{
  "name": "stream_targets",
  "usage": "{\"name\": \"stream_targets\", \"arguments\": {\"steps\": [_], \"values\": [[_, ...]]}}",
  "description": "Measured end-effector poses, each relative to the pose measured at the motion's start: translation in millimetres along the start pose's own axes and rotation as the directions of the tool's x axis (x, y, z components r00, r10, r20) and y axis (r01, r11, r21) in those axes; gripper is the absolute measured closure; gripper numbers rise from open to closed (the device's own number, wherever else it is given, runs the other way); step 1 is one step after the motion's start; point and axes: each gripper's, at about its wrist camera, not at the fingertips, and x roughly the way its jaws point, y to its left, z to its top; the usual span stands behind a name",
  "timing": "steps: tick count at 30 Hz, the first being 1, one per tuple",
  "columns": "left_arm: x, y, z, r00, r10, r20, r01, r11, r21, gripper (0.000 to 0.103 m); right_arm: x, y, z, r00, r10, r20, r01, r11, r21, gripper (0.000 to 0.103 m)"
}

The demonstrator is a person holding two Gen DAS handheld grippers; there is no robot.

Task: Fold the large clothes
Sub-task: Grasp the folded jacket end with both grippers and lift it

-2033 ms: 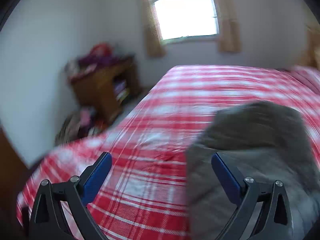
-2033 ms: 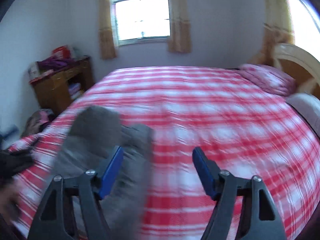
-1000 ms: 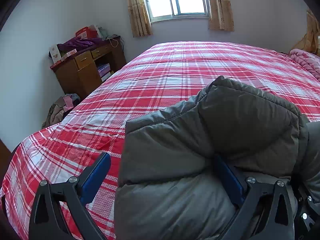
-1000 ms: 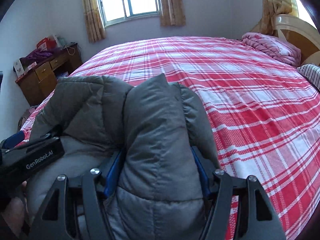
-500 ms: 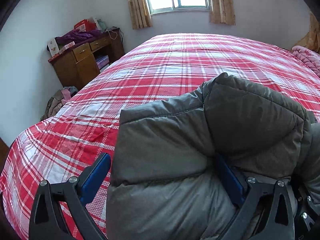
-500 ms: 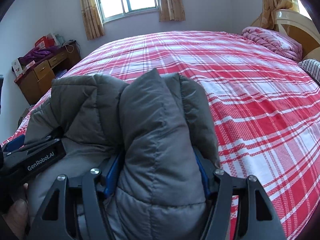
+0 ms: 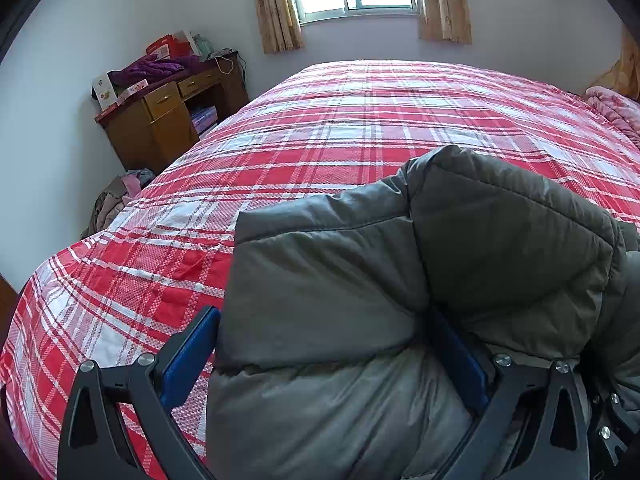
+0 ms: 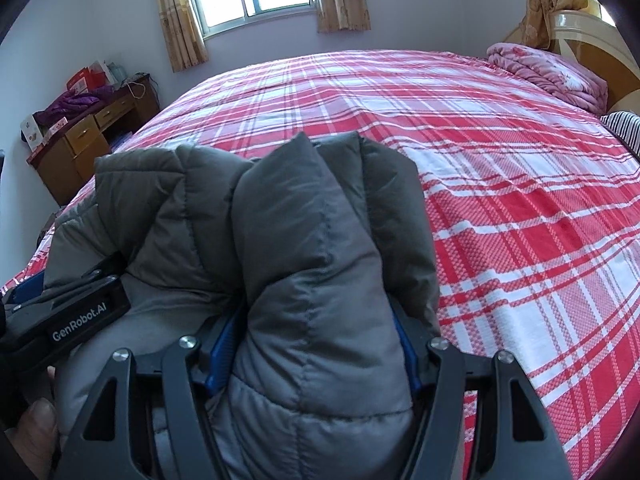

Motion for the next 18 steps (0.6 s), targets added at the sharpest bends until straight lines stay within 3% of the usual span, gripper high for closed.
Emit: {"name": "stream_targets", "arguments": {"steps": [18], "values": [[1.8,0.4,-0.6,1.000,0.002,-0.006,-0.002,1.000,0.005,0.001,3.2,-1.4,0.5,1.000,-0.001,-0.010,0.001,1.000,-0.001,0.036]]}}
